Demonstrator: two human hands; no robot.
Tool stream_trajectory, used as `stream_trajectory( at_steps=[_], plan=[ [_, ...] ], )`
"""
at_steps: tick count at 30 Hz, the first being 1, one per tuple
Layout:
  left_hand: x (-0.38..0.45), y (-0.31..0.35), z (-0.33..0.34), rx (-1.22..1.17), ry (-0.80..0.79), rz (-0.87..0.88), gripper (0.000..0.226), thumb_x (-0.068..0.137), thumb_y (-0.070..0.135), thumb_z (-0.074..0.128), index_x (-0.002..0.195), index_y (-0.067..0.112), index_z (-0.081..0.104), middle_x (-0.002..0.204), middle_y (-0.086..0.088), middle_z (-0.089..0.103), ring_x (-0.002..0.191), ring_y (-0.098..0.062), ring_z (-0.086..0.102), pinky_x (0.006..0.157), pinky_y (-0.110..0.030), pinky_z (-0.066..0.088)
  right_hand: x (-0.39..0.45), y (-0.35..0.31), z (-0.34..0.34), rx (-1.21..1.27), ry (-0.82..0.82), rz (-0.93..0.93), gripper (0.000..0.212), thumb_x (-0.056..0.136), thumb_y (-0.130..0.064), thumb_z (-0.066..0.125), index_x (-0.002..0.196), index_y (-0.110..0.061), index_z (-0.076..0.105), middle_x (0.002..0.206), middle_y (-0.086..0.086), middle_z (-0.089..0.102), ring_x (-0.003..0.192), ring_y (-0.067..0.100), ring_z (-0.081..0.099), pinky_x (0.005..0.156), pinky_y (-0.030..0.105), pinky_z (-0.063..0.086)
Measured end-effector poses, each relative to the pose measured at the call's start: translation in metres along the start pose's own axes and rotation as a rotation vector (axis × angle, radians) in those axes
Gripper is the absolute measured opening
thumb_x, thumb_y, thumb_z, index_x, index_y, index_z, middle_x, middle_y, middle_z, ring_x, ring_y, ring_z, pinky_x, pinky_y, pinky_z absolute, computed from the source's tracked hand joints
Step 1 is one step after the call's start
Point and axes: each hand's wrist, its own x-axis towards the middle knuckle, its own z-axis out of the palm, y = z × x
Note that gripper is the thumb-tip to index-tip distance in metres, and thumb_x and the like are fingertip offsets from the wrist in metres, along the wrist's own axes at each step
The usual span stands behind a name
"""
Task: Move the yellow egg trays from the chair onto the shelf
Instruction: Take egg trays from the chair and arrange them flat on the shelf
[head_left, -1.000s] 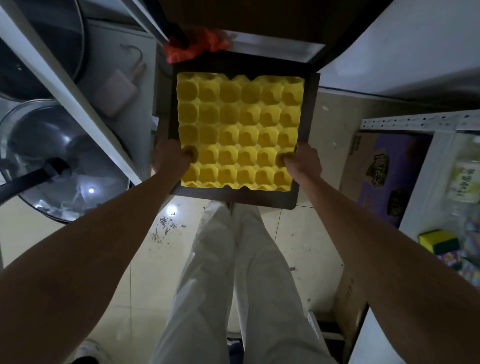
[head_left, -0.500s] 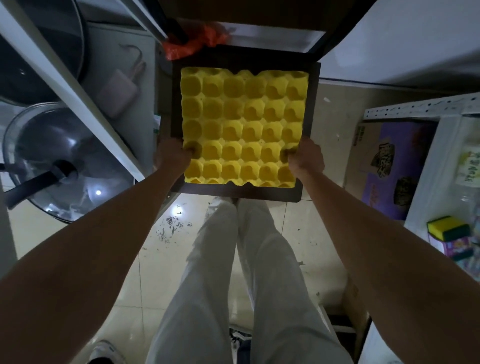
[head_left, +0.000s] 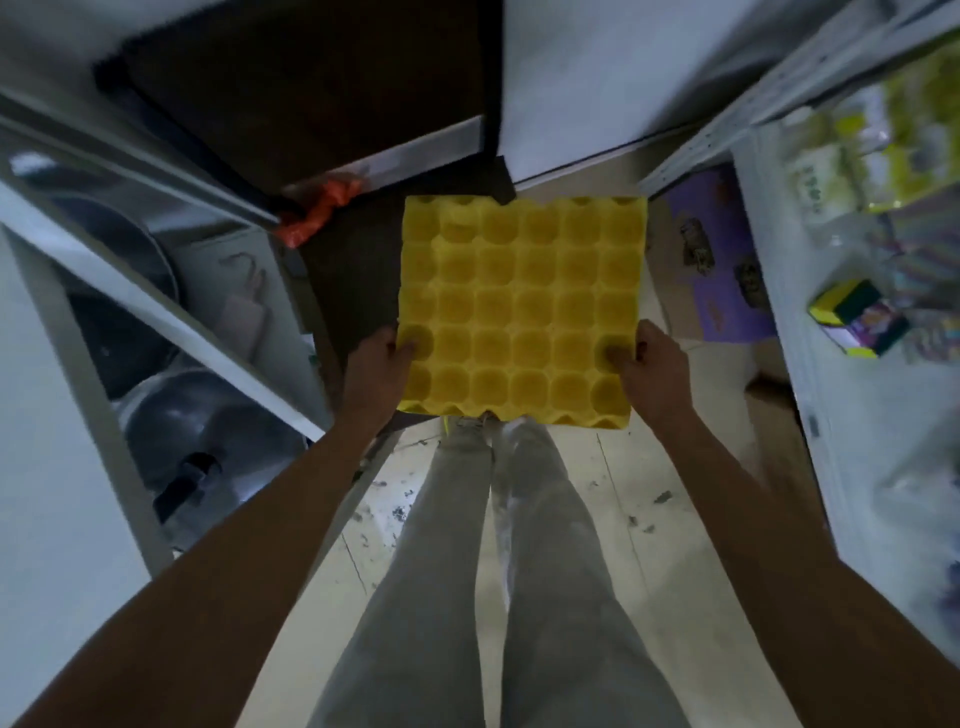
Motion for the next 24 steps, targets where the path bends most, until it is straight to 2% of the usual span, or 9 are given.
stream_trajectory(
  at_steps=[2,4,7,12,15,18,19,22,24],
  plan=[
    [-0.014,0.019,0.001,-0.012,-0.012,0.086,0.022,0.100,0.031,0.058,0.084,0.015,0.058,0.072,-0.001,0.056,0.071,-0.023,0.057,0.065,-0.033,0.037,-0.032,0.017,-0.018,0.046,0.068,0.050,0.035,0.084,-0.037,0.052,0.087,-0.002,0.054,0.077,0.015,0.061,0.076,0.037,0.062,0.068,0.048,0.050],
    [-0.033,0.042,0.001,-0.015,-0.029,0.165,0.026,0.100,0.031,0.059,0.081,0.015,0.056,0.068,0.000,0.053,0.067,-0.020,0.053,0.065,-0.035,0.040,-0.067,0.034,-0.037,0.102,0.128,0.105,0.032,0.087,-0.034,0.054,0.084,-0.003,0.050,0.073,0.014,0.058,0.074,0.037,0.060,0.067,0.048,0.049],
    [-0.072,0.084,-0.002,-0.036,-0.039,0.282,0.032,0.102,0.030,0.057,0.078,0.007,0.057,0.069,-0.003,0.053,0.066,-0.018,0.051,0.064,-0.035,0.039,-0.123,0.056,-0.068,0.204,0.211,0.194,0.020,0.094,-0.023,0.060,0.091,-0.004,0.055,0.080,0.016,0.064,0.078,0.035,0.063,0.073,0.052,0.053],
    [-0.153,0.159,-0.016,-0.027,0.008,0.433,0.035,0.102,0.033,0.056,0.076,0.009,0.058,0.070,-0.006,0.057,0.067,-0.020,0.051,0.064,-0.033,0.038,-0.221,0.076,-0.119,0.340,0.361,0.303,0.014,0.096,-0.032,0.053,0.099,-0.020,0.060,0.084,0.003,0.069,0.075,0.024,0.066,0.069,0.052,0.058],
    [-0.203,0.194,-0.028,-0.021,0.013,0.556,0.034,0.101,0.032,0.058,0.071,0.016,0.054,0.065,0.000,0.053,0.060,-0.006,0.049,0.058,-0.023,0.038,-0.270,0.090,-0.146,0.430,0.432,0.294,0.008,0.095,-0.031,0.056,0.094,-0.024,0.059,0.076,0.000,0.067,0.069,0.022,0.066,0.065,0.051,0.058],
    [-0.255,0.214,-0.037,-0.002,0.007,0.675,0.036,0.101,0.029,0.059,0.067,0.024,0.049,0.061,0.004,0.051,0.055,0.004,0.052,0.055,-0.008,0.040,-0.318,0.107,-0.169,0.540,0.447,0.304,0.008,0.094,-0.033,0.060,0.098,-0.027,0.062,0.082,-0.002,0.071,0.075,0.021,0.069,0.069,0.048,0.061],
    [-0.271,0.217,-0.038,-0.001,0.002,0.694,0.036,0.101,0.029,0.059,0.067,0.024,0.049,0.061,0.004,0.051,0.054,0.003,0.051,0.055,-0.009,0.040,-0.335,0.114,-0.175,0.590,0.445,0.309,0.009,0.094,-0.034,0.060,0.100,-0.028,0.062,0.086,-0.001,0.072,0.078,0.021,0.070,0.072,0.049,0.061],
    [-0.318,0.226,-0.032,-0.006,-0.034,0.735,0.037,0.103,0.032,0.057,0.069,0.021,0.053,0.065,0.000,0.056,0.059,-0.010,0.052,0.057,-0.026,0.040,-0.388,0.139,-0.189,0.687,0.491,0.302,0.013,0.094,-0.034,0.060,0.098,-0.022,0.062,0.089,0.006,0.072,0.083,0.027,0.070,0.075,0.054,0.060],
    [-0.350,0.234,-0.021,0.013,-0.064,0.769,0.036,0.104,0.033,0.055,0.071,0.019,0.056,0.068,-0.002,0.059,0.064,-0.013,0.055,0.061,-0.028,0.041,-0.425,0.157,-0.197,0.755,0.532,0.300,0.016,0.095,-0.032,0.060,0.099,-0.016,0.062,0.093,0.012,0.072,0.087,0.032,0.070,0.078,0.057,0.058]
  ],
)
